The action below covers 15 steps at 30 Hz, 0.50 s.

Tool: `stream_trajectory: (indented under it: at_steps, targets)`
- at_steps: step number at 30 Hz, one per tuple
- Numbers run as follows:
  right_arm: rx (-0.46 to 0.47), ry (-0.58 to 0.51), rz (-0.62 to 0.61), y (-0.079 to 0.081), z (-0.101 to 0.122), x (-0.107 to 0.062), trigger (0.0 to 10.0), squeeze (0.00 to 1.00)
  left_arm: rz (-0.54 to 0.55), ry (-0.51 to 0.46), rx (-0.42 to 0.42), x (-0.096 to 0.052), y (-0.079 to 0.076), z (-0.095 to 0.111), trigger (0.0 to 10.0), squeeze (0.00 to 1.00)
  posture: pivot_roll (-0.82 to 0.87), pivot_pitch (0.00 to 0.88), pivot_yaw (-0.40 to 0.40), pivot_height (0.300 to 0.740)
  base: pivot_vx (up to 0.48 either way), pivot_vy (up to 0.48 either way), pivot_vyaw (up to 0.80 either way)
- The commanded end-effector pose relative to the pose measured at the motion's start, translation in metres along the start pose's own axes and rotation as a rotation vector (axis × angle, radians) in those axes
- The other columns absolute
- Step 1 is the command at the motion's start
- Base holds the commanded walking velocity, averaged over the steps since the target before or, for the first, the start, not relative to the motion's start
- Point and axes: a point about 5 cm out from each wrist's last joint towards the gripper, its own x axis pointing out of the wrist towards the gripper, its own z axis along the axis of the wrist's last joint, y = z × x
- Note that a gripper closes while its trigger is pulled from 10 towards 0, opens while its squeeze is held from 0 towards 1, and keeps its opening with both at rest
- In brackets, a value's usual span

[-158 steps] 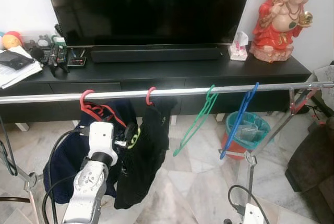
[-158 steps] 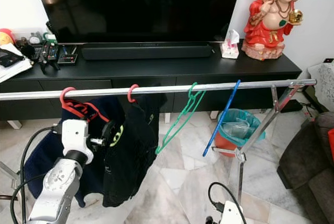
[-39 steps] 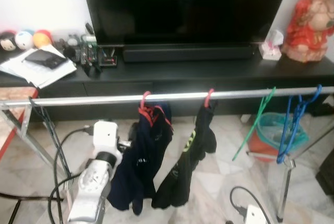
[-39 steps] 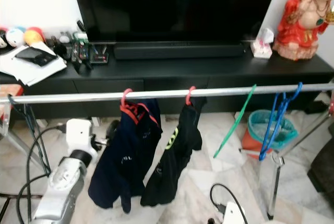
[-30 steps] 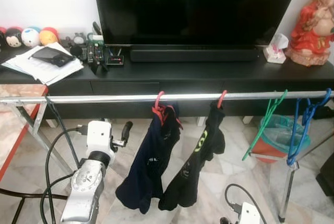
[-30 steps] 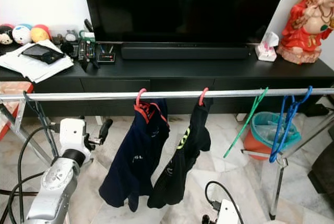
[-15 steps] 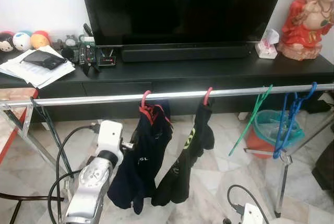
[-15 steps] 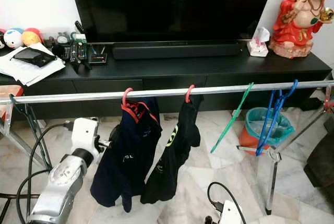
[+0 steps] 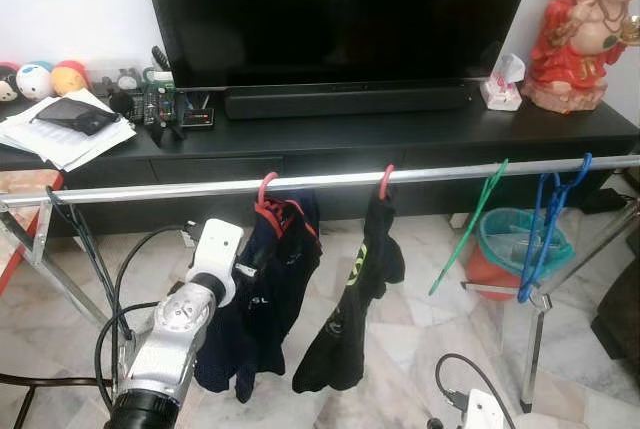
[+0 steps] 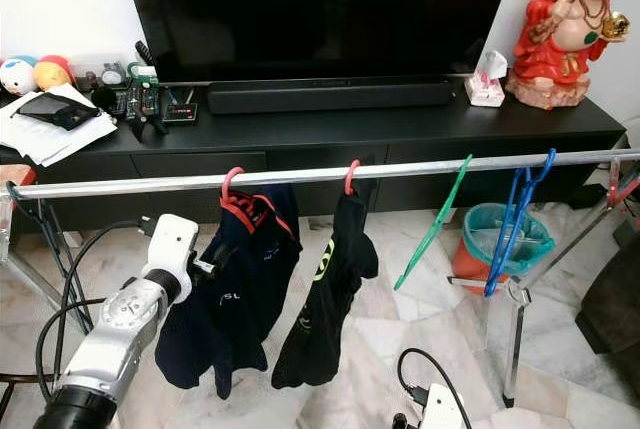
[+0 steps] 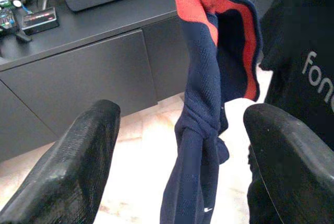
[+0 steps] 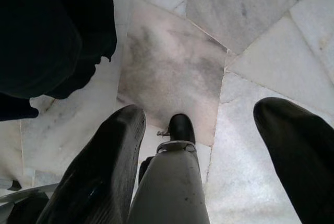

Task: Hang hanger

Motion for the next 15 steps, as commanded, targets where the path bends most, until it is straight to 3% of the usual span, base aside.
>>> stream_trajectory:
  at_steps: [1,6,7,8,15]
  targets:
    - [0.012,-0.002,-0.005,-0.001,0.000,0.000,10.0,0.00,0.010,-0.024,0.009,0.006,0.004,0.008,10.0,0.00,0.22,0.006,-0.038,0.736,0.000,0.000,0.00]
    - [0.013,-0.002,-0.005,0.000,0.000,0.000,10.0,0.00,0.013,-0.040,0.000,0.011,0.008,0.013,10.0,0.00,0.22,0.007,-0.034,0.736,0.000,0.000,0.00]
    - [0.016,-0.002,-0.006,0.000,0.000,0.000,10.0,0.00,-0.002,-0.050,-0.018,0.012,0.009,0.015,10.0,0.70,0.22,0.006,-0.033,0.736,0.000,0.000,0.00]
    - [0.016,-0.002,-0.005,0.000,-0.001,0.000,10.0,0.00,-0.009,-0.053,-0.013,0.013,0.009,0.016,10.0,1.00,0.22,0.006,-0.033,0.736,0.000,0.000,0.00]
    - [0.020,0.000,-0.004,0.001,-0.002,0.000,10.0,0.00,-0.046,-0.052,0.012,0.020,0.012,0.018,10.0,1.00,0.21,0.000,-0.027,0.736,0.000,0.000,0.00]
